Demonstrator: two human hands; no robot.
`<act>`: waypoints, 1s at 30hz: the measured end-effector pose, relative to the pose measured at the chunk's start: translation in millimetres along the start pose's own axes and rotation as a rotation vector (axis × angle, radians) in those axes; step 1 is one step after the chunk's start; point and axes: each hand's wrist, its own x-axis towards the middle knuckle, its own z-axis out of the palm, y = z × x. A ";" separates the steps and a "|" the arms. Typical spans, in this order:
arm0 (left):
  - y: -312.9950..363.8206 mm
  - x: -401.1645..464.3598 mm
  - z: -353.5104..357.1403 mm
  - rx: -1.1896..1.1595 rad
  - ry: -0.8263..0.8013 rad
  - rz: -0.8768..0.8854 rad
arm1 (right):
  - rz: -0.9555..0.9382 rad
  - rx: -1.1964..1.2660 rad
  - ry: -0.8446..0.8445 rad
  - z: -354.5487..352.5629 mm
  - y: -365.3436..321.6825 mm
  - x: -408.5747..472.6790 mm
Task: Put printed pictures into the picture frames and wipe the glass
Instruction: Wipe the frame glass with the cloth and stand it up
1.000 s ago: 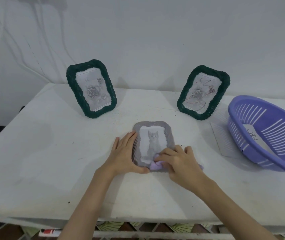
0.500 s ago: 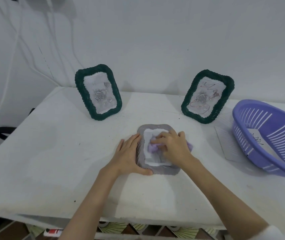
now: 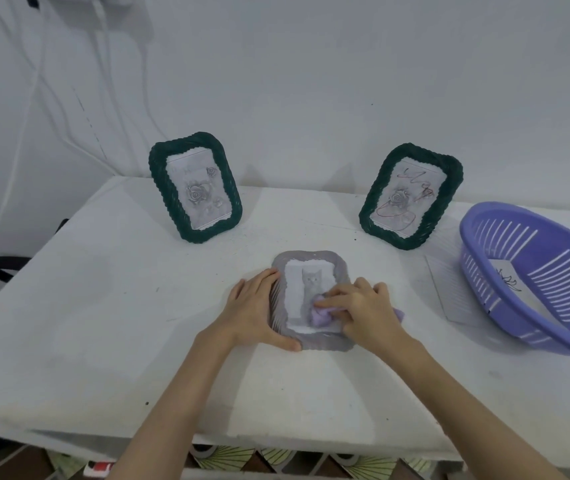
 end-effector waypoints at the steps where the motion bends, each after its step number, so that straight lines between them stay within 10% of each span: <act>1: 0.0 0.1 -0.5 0.001 -0.005 -0.002 | 0.053 -0.032 0.005 -1.0 3.3 10.9; 15: -0.9 -1.0 -0.1 -0.015 0.062 -0.018 | -0.211 -0.015 -0.086 1.2 -22.8 -10.1; 26: 0.3 -2.5 -1.7 -0.026 0.000 -0.018 | 0.249 0.028 -0.230 -10.6 18.9 -1.0; 30: 8.6 1.7 -10.0 -0.070 -0.044 -0.046 | 0.350 0.494 -0.427 -28.9 42.5 -5.4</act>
